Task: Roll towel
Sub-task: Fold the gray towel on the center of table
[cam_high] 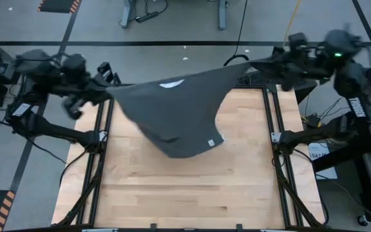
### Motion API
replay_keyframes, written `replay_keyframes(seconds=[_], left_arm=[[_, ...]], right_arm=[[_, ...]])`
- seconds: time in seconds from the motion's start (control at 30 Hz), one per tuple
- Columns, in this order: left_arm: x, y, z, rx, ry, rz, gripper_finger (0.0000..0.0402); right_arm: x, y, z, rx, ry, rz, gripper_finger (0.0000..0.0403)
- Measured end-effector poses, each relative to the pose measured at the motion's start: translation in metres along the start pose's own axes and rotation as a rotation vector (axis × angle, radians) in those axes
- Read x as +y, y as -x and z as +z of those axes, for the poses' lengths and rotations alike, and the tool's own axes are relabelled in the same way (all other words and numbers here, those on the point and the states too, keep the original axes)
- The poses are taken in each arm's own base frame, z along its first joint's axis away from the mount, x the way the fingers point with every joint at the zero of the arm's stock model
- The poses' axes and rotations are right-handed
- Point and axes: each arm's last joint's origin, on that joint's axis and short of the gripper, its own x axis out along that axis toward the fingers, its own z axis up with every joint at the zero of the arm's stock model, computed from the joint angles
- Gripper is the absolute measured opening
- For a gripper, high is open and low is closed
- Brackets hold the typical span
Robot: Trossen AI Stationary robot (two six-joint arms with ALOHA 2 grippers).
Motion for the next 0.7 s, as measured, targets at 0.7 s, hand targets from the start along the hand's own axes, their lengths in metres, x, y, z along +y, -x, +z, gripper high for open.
replay_keyframes(seconds=[0.7], left_arm=[[-0.007, -0.001, 0.037, -0.097, -0.454, 0.56, 0.0001]], right_arm=[[0.024, -0.001, 0.017, -0.233, 0.122, -0.124, 0.0]])
